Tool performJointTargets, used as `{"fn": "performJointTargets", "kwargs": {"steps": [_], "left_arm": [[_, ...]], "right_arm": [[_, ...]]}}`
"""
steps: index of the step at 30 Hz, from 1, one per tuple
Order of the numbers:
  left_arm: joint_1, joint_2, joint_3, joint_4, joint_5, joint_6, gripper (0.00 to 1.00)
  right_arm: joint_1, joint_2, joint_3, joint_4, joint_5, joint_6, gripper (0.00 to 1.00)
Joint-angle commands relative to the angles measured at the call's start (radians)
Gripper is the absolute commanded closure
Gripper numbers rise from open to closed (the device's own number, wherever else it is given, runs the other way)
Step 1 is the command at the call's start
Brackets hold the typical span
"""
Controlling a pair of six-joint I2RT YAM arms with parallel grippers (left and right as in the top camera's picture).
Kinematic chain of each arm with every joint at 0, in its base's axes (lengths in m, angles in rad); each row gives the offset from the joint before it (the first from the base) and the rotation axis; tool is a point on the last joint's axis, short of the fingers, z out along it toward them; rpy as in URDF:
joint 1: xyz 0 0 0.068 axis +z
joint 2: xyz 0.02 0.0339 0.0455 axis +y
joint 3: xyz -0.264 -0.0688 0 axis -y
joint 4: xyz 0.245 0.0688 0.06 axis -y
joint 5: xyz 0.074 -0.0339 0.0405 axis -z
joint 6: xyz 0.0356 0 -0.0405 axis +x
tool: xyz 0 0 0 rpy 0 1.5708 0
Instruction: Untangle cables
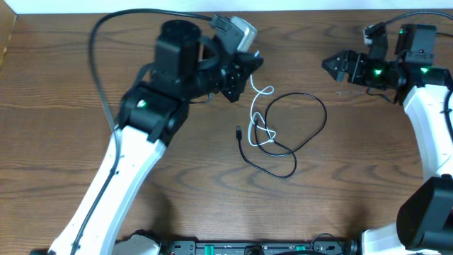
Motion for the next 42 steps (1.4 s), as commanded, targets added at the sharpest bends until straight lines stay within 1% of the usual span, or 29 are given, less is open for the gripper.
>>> {"fn": "performJointTargets", "kwargs": {"steps": [1, 8, 10, 12, 16, 18, 21, 26, 29, 33, 36, 39, 42], "left_arm": [[0.0, -0.056, 0.01, 0.062, -0.045, -0.07, 0.93], [0.002, -0.178, 0.01, 0.238, -0.274, -0.17, 0.93], [0.002, -0.206, 0.01, 0.288, -0.317, -0.192, 0.93], [0.001, -0.242, 0.01, 0.355, -0.335, -0.202, 0.93], [0.002, -0.278, 0.01, 0.43, -0.335, -0.248, 0.93], [0.001, -0.292, 0.01, 0.46, -0.335, -0.251, 0.93], [0.002, -0.298, 0.01, 0.487, -0.337, -0.25, 0.93], [0.001, -0.291, 0.01, 0.483, -0.437, -0.25, 0.93], [0.002, -0.281, 0.01, 0.494, -0.485, -0.249, 0.93], [0.002, -0.279, 0.01, 0.506, -0.579, -0.242, 0.93], [0.002, -0.278, 0.01, 0.502, -0.601, -0.227, 0.93], [0.002, -0.278, 0.01, 0.497, -0.639, -0.227, 0.93], [0.002, -0.278, 0.01, 0.478, -0.684, -0.227, 0.93]], "right_arm": [[0.035, 0.005, 0.0, 0.008, 0.001, -0.02, 0.09], [0.087, 0.005, 0.0, -0.002, 0.001, -0.02, 0.08], [0.095, 0.005, 0.0, -0.005, 0.001, -0.02, 0.08], [0.106, 0.005, 0.0, -0.013, 0.001, -0.021, 0.08], [0.124, 0.006, 0.0, -0.024, 0.01, -0.036, 0.07], [0.135, 0.009, 0.0, -0.023, 0.037, -0.04, 0.07], [0.152, 0.013, 0.0, -0.026, 0.035, -0.047, 0.07], [0.188, 0.027, -0.001, -0.071, 0.045, -0.037, 0.11], [0.233, 0.052, -0.001, -0.121, 0.042, -0.038, 0.11], [0.298, 0.089, -0.001, -0.163, 0.042, -0.039, 0.15], [0.341, 0.1, -0.001, -0.183, 0.043, -0.044, 0.16], [0.371, 0.1, -0.001, -0.203, 0.044, -0.05, 0.19], [0.383, 0.1, -0.001, -0.209, 0.042, -0.05, 0.25]]}}
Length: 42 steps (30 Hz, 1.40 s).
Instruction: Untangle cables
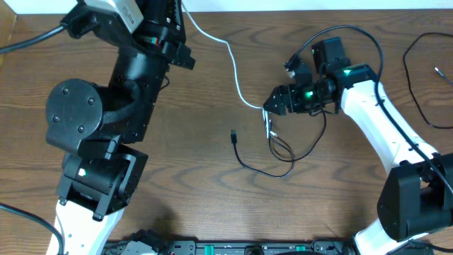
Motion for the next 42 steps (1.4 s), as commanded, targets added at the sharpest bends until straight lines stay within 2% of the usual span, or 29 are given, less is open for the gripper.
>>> {"fn": "performJointTargets", "kwargs": {"steps": [1, 9, 14, 17, 20, 22, 23, 24, 27, 35, 36, 37, 40, 42], "left_arm": [[0.002, -0.001, 0.011, -0.011, -0.085, 0.01, 0.93], [0.002, 0.004, 0.011, -0.032, -0.09, 0.01, 0.92], [0.001, 0.004, 0.011, -0.032, -0.09, 0.01, 0.93], [0.002, 0.003, 0.011, -0.033, -0.091, 0.01, 0.92], [0.002, 0.003, 0.011, -0.032, -0.091, 0.01, 0.93], [0.002, 0.003, 0.011, -0.032, -0.091, 0.01, 0.93], [0.001, 0.003, 0.011, -0.032, -0.091, 0.01, 0.93], [0.002, 0.003, 0.011, -0.032, -0.091, 0.01, 0.93], [0.002, 0.002, 0.011, -0.032, -0.11, 0.01, 0.93], [0.002, -0.006, 0.011, -0.032, -0.221, 0.029, 0.93], [0.003, -0.007, 0.011, -0.032, -0.235, 0.037, 0.93], [0.005, -0.008, 0.011, -0.033, -0.237, 0.045, 0.93], [0.021, -0.007, 0.011, -0.061, -0.237, 0.051, 0.94], [0.028, -0.003, 0.011, -0.093, -0.237, 0.051, 0.92]], "right_arm": [[0.013, 0.0, 0.0, -0.01, -0.003, -0.014, 0.28], [0.05, 0.0, 0.0, -0.116, 0.075, -0.026, 0.29], [0.114, 0.002, 0.0, -0.082, 0.092, -0.026, 0.28], [0.166, 0.005, -0.005, -0.07, 0.29, 0.077, 0.32], [0.187, 0.023, -0.012, -0.036, 0.365, 0.106, 0.34], [0.185, 0.042, -0.017, -0.022, 0.433, 0.159, 0.41], [0.18, 0.055, -0.017, -0.025, 0.5, 0.203, 0.5], [0.176, 0.061, -0.017, -0.029, 0.531, 0.228, 0.54], [0.137, 0.082, -0.018, -0.046, 0.662, 0.336, 0.64], [-0.01, 0.13, -0.019, -0.028, 0.694, 0.343, 0.86], [-0.032, 0.135, -0.019, -0.029, 0.689, 0.336, 0.96], [-0.047, 0.135, -0.019, -0.028, 0.655, 0.314, 0.99], [-0.089, 0.126, -0.017, 0.005, 0.41, 0.132, 0.99], [-0.103, 0.108, -0.016, 0.014, 0.274, 0.06, 0.99]]}}
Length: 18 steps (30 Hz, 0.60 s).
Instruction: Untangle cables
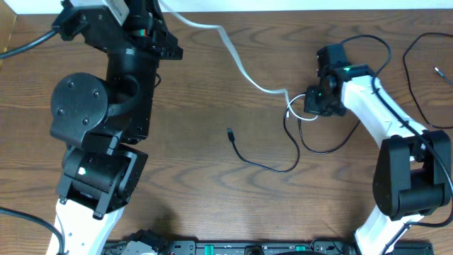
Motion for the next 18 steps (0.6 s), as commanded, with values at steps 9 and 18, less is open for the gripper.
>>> {"fn": "performJointTargets", "kwargs": {"steps": [9, 18], "left_arm": [[0.019, 0.017, 0.011, -0.059, -0.024, 0.023, 0.93], [0.019, 0.014, 0.011, 0.004, 0.048, -0.047, 0.92]], "right_arm": [[-0.044, -0.147, 0.037, 0.012, -0.461, -0.29, 0.26], [0.021, -0.192, 0.053, 0.228, -0.8, -0.507, 0.11]]}}
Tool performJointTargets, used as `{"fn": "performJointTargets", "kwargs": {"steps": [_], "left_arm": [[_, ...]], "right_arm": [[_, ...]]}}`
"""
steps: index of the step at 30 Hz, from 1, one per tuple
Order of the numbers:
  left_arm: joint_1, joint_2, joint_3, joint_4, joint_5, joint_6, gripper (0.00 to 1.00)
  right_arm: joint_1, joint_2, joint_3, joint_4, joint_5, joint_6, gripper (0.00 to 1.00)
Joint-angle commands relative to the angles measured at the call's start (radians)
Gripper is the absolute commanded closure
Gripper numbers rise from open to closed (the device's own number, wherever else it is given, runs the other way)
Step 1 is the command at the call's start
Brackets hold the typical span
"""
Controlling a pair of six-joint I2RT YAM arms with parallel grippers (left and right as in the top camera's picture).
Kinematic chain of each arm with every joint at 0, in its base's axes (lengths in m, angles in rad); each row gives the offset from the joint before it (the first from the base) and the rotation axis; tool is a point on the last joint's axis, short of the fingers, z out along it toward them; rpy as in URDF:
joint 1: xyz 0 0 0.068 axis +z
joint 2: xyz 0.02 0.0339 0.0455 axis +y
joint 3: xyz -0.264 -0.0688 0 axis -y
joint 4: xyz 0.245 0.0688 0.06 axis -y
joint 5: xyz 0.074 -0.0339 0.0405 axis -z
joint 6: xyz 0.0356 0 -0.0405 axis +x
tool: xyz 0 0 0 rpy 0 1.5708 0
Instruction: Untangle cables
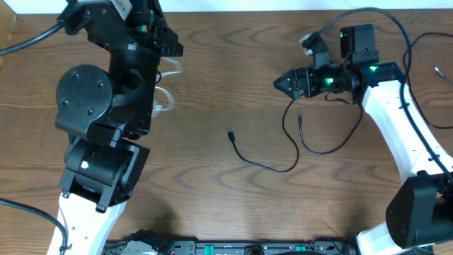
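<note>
A thin black cable lies in an open curve at centre right. One plug is on the wood at mid-table and its other end hangs free. The cable's upper run rises to my right gripper, which is lifted above the table and looks shut on it. Loops of the white cable show beside my raised left arm, apart from the black cable. The left gripper's fingers are hidden by the arm's own body near the top left.
A second black cable with a small plug lies at the right edge. My left arm bulks over the left third of the table. The table's far edge runs along the top.
The white cable, which crossed the black one at my right gripper, now hangs in loops by my left arm. My right gripper has risen and turned to point left, with the black cable.
At first the white and black cables lay tangled mid-table, with my left gripper at the white cable's end and my right gripper apart. Then the left arm was raised with the white cable stretched, the right gripper at the tangle. Now the cables are separate.
</note>
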Motion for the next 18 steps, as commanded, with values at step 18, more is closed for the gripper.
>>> {"fn": "performJointTargets", "kwargs": {"steps": [18], "left_arm": [[0.005, -0.028, 0.011, -0.026, 0.265, -0.226, 0.93]], "right_arm": [[0.272, 0.114, 0.013, 0.677, -0.272, 0.05, 0.11]]}}
